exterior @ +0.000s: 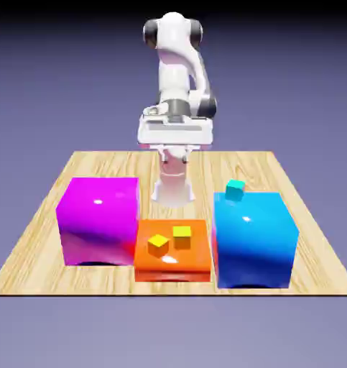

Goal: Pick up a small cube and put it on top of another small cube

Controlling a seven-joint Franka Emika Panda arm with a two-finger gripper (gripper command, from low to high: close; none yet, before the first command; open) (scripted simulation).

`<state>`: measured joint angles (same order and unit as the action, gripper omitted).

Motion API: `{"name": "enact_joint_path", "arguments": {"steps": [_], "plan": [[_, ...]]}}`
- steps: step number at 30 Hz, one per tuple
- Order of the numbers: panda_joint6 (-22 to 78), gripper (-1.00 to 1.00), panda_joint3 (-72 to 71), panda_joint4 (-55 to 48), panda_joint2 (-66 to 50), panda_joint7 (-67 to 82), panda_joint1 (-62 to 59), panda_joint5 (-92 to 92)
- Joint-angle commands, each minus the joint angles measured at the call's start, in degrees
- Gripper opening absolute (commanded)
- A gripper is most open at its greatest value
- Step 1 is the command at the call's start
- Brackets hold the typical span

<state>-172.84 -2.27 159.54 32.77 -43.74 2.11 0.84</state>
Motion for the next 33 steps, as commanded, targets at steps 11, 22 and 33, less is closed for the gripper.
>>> {"name": "enact_joint_path", "arguments": {"steps": [11, 22, 33], "plan": [[0.7, 0.00, -22.8, -2.1, -1.4, -12.4, -3.7, 0.3], [1.3, 0.00, -45.7, -4.2, -2.7, -24.8, -7.3, 0.6], [2.0, 0.00, -68.5, -6.3, -4.1, -37.2, -11.0, 0.9]]}}
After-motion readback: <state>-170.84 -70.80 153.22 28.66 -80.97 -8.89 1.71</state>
